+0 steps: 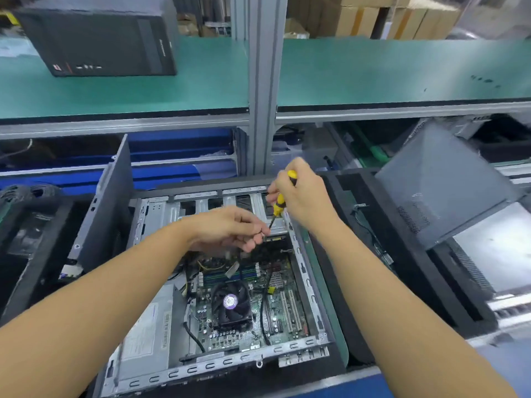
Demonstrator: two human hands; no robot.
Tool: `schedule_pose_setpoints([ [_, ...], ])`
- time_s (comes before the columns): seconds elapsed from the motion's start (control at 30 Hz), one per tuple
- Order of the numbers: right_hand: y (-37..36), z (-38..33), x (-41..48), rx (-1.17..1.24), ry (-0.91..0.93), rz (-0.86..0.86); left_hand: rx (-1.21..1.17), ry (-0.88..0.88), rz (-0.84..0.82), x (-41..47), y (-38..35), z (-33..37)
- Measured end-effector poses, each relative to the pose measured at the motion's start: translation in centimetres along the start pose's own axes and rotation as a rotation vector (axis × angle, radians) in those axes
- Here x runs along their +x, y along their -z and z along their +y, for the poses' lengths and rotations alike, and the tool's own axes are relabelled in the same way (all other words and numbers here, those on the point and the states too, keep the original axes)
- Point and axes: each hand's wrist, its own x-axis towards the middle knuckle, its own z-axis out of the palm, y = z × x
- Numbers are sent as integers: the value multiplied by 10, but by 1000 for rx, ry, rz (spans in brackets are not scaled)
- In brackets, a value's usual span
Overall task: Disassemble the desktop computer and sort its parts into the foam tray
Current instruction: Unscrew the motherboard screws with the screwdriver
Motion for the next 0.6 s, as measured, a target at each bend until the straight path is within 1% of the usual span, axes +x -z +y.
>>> schedule_pose_setpoints([
  [0.07, 30, 6, 0, 188, -34, 116, -86, -62, -15, 22, -18, 16],
  [0.13, 59, 17, -5, 254, -50, 254, -120, -77, -27, 47, -38, 25],
  [0.23, 94, 41, -19, 151, -77, 408, -49, -74, 6, 88, -70, 29],
  [0.33, 115, 69, -38, 48, -108, 459, 24, -23, 41, 129, -106, 25],
  [0.43, 131, 96, -56, -60, -148, 452, 68, 118, 49, 173, -140, 13],
  [0.5, 140, 113, -69, -107, -209, 459, 193, 244, 28, 203, -157, -3],
  [0.6, 154, 136, -87, -135, -282, 480, 393, 491, -30, 243, -174, -32],
])
